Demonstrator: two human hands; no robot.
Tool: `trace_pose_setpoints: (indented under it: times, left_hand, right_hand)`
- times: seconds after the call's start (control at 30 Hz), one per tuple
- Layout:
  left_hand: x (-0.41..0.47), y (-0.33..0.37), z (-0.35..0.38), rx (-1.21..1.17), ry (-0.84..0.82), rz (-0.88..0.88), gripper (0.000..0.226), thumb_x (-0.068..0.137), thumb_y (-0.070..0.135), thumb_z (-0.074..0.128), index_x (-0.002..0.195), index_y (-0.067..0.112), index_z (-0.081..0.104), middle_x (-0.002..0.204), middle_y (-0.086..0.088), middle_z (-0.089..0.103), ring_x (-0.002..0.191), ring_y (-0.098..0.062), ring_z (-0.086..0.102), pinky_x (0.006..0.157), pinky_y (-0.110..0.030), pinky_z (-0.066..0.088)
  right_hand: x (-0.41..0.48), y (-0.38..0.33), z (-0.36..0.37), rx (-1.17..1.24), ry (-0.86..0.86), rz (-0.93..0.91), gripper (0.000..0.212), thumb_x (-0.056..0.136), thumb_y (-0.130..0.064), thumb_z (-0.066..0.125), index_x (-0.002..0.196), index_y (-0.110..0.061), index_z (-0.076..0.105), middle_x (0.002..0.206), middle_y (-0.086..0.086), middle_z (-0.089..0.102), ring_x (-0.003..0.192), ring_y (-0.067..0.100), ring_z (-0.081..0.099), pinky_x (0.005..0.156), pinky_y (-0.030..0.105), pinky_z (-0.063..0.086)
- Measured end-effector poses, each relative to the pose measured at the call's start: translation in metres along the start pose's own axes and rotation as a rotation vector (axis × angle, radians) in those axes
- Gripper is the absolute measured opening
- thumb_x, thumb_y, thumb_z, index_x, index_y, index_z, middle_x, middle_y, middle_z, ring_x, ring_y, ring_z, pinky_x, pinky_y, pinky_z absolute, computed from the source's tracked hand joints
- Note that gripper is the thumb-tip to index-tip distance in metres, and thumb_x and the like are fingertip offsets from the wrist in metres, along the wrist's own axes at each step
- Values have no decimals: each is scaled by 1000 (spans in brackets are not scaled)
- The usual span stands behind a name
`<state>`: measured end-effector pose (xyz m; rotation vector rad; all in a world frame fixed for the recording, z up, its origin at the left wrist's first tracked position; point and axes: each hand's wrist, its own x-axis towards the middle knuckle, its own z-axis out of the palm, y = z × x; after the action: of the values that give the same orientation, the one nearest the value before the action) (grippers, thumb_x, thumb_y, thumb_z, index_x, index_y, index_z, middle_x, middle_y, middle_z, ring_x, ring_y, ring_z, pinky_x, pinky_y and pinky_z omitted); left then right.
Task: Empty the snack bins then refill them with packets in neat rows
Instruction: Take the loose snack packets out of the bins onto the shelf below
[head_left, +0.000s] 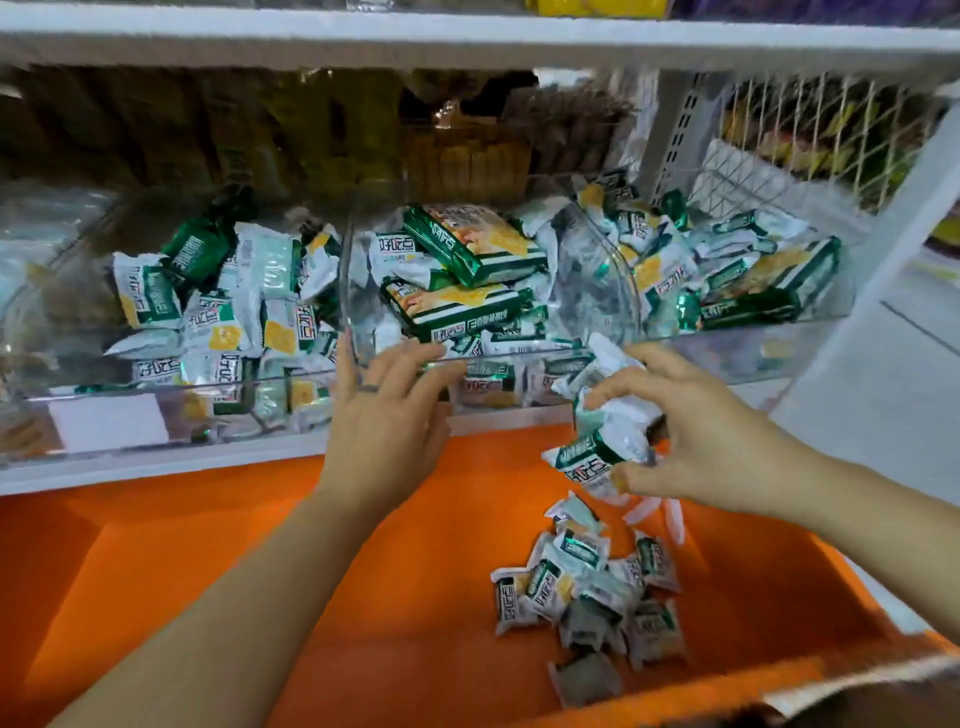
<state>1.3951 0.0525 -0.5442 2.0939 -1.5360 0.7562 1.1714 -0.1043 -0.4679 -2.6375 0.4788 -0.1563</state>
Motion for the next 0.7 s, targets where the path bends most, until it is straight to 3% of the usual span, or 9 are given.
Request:
trace_pose_setpoints:
  times: [0.1, 0.17, 0.27, 0.37, 0.47, 0.6, 0.7]
  left_hand:
    - [-8, 9, 17, 87, 1, -21, 36, 84, 17, 56, 120, 17, 60, 129, -9, 56, 124, -33, 50, 112, -65, 3]
    - [-8, 11, 25, 106, 40, -30, 34, 85, 15, 56, 119, 17, 59, 130, -9, 54, 126, -32, 46, 112, -65, 3]
    - [-8, 10, 32, 114, 84, -42, 33, 86, 12, 52, 118, 19, 61, 129, -8, 55, 127, -30, 44, 112, -62, 0]
    - [-11, 7, 39, 125, 117, -40, 33, 87, 11, 49, 117, 20, 62, 129, -7, 55, 127, -29, 43, 113, -60, 0]
    - [-14, 6, 45, 117, 158, -29, 32, 88, 11, 47, 115, 20, 61, 129, -5, 53, 126, -28, 43, 113, -60, 0]
    - [-12, 8, 45, 104, 186, -18, 30, 83, 8, 50, 108, 18, 63, 127, -1, 49, 123, -26, 44, 114, -58, 0]
    - [-13, 11, 39, 93, 135, -25, 27, 84, 9, 52, 106, 17, 65, 125, -4, 57, 122, -27, 48, 114, -60, 2]
  right_hand:
    - [-6, 37, 37, 4, -192, 85, 54, 67, -24, 77, 104, -51, 48, 122, -17, 27, 111, 34, 54, 85, 40, 48]
    - [-2, 65, 68, -69, -313, 87, 54, 66, -19, 74, 111, -41, 53, 121, -4, 33, 117, 29, 48, 82, 30, 44]
    - [3, 97, 115, -236, -587, 131, 58, 71, -13, 73, 123, -27, 53, 133, 2, 32, 124, 25, 43, 65, 22, 30]
    - [1, 120, 155, -352, -752, 59, 60, 72, -14, 71, 126, -29, 51, 150, 3, 23, 121, 26, 48, 74, 24, 45]
    - [1, 131, 168, -363, -813, 19, 71, 75, -15, 67, 137, -35, 41, 159, 3, 9, 130, 28, 43, 82, 29, 49]
    - [11, 117, 142, -189, -756, 112, 73, 79, -19, 71, 143, -30, 37, 144, 6, 46, 123, 27, 50, 96, 43, 47]
    - [19, 86, 104, -78, -586, 88, 50, 85, -27, 68, 132, -27, 52, 129, -6, 58, 115, 9, 55, 100, 30, 43]
